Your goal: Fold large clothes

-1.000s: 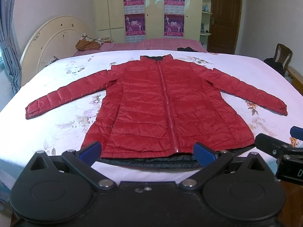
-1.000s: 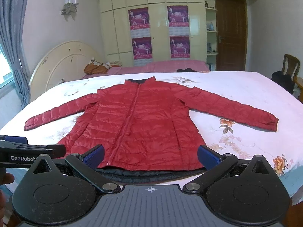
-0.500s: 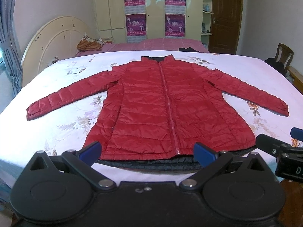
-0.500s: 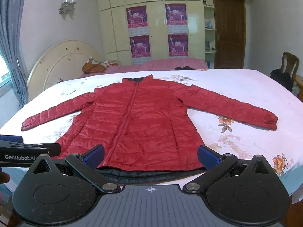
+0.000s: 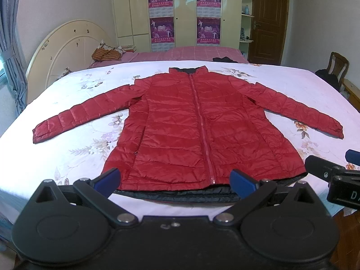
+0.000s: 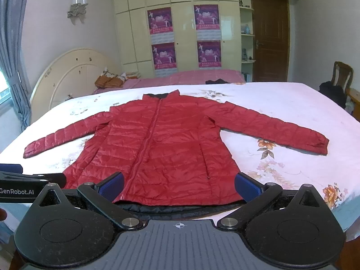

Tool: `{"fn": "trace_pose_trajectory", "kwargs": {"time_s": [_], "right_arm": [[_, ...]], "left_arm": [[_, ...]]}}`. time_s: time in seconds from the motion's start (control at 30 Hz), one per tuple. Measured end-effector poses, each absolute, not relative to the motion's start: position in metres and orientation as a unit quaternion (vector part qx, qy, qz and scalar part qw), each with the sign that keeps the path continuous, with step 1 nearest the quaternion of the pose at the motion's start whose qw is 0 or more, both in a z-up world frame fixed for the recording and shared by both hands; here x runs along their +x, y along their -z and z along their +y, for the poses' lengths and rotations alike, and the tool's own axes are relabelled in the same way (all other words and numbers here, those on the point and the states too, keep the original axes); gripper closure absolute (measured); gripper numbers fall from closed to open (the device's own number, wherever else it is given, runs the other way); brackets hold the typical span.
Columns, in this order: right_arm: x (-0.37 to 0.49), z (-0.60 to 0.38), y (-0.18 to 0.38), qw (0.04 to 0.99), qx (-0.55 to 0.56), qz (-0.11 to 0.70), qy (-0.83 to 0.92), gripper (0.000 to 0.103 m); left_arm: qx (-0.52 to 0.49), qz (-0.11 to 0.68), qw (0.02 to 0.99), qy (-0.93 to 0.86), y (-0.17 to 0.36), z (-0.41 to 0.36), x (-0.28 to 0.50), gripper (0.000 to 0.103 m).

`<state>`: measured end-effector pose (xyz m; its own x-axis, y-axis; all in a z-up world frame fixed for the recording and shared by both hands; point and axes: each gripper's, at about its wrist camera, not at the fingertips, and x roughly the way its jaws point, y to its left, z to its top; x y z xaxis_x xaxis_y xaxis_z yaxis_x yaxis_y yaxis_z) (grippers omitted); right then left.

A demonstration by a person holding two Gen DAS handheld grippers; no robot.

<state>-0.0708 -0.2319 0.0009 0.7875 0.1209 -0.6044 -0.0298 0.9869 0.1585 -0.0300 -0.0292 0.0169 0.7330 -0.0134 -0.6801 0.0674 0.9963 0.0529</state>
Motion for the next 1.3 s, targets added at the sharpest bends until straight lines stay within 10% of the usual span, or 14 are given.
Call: {"fn": "trace_pose_trajectory", "kwargs": {"time_s": [1.3], "right_arm": [[-0.068,-0.223,0.002,0.942,0.068,0.327,-0.037,0.0]], "left_arm": [[0.027,0.373,0.927,0.017,-0.014,-0.015,-0.025,0.0]]}}
